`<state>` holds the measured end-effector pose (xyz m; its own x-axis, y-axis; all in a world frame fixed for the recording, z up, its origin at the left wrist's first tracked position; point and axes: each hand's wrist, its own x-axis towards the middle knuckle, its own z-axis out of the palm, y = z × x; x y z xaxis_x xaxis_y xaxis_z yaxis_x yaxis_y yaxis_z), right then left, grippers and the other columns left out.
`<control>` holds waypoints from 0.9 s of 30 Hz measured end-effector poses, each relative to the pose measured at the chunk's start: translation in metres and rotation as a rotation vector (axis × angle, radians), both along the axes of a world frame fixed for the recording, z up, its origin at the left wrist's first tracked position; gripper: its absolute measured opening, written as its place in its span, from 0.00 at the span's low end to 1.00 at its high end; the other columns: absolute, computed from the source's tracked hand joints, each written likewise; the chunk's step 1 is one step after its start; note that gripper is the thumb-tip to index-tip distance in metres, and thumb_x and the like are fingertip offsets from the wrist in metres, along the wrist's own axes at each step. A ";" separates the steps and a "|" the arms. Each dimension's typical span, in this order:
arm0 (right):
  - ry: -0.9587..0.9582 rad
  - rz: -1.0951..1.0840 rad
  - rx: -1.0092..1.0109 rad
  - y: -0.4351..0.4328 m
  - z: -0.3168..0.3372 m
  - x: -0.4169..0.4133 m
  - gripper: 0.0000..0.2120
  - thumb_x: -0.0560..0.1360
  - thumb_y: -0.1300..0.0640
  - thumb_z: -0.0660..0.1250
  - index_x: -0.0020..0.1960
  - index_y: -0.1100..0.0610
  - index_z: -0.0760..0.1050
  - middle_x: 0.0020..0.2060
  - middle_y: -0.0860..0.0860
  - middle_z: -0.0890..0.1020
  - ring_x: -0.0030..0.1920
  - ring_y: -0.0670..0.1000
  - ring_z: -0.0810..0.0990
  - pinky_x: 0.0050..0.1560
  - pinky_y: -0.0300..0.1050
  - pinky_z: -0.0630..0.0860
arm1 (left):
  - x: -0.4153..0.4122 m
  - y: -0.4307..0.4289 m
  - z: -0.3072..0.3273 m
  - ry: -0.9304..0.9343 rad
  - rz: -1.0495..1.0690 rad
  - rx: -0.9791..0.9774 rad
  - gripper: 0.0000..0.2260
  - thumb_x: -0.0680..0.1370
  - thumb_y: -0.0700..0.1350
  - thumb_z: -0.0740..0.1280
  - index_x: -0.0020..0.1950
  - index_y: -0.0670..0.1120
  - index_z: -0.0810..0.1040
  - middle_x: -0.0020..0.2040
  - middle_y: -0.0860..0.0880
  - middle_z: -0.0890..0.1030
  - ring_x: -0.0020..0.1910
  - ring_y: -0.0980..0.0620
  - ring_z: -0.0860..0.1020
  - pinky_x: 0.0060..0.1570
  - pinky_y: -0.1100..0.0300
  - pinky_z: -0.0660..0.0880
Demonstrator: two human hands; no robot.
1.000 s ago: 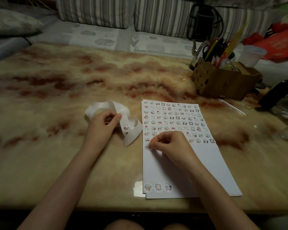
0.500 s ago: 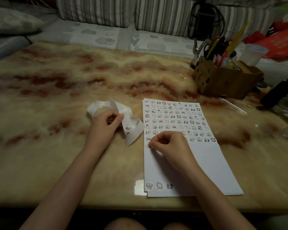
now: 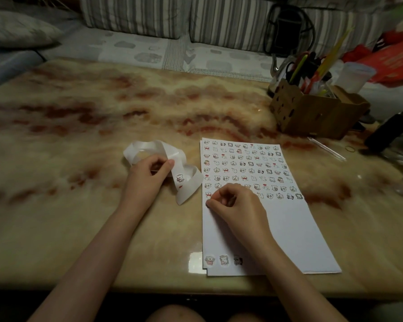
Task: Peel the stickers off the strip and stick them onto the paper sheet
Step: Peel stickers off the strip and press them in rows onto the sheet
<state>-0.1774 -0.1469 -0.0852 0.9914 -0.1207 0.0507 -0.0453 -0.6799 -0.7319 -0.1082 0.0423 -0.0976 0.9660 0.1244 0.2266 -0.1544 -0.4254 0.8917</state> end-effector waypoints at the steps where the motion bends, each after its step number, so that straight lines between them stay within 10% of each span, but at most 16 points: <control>1: -0.006 0.000 -0.002 0.000 0.000 0.000 0.05 0.70 0.49 0.72 0.40 0.49 0.78 0.35 0.44 0.78 0.37 0.42 0.75 0.36 0.39 0.66 | 0.000 0.000 0.000 -0.004 0.000 0.002 0.05 0.77 0.45 0.67 0.42 0.46 0.79 0.38 0.57 0.80 0.35 0.70 0.76 0.37 0.78 0.68; 11: 0.020 0.003 0.002 -0.001 0.001 0.003 0.06 0.71 0.49 0.70 0.43 0.49 0.74 0.33 0.44 0.78 0.36 0.42 0.75 0.37 0.41 0.68 | -0.002 0.002 0.002 -0.022 -0.013 -0.139 0.06 0.77 0.44 0.67 0.41 0.44 0.80 0.40 0.50 0.80 0.39 0.55 0.77 0.42 0.63 0.72; 22: -0.006 0.050 0.179 -0.006 0.008 0.006 0.03 0.76 0.56 0.65 0.44 0.50 0.76 0.38 0.46 0.80 0.36 0.44 0.76 0.42 0.48 0.75 | -0.003 0.006 0.014 -0.068 0.018 -0.223 0.05 0.77 0.43 0.66 0.42 0.46 0.79 0.42 0.51 0.80 0.36 0.63 0.75 0.39 0.70 0.70; 27: -0.174 0.151 0.349 0.004 0.033 0.017 0.04 0.74 0.59 0.70 0.42 0.51 0.78 0.39 0.43 0.81 0.37 0.38 0.76 0.38 0.30 0.70 | -0.007 0.002 0.032 -0.040 -0.034 -0.277 0.08 0.78 0.44 0.65 0.46 0.40 0.81 0.41 0.45 0.82 0.36 0.57 0.79 0.36 0.64 0.72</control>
<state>-0.1602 -0.1432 -0.0518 0.9795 -0.0146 0.2010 0.1805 -0.3797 -0.9073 -0.1154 0.0438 -0.0657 0.9616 0.1545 0.2267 -0.2021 -0.1600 0.9662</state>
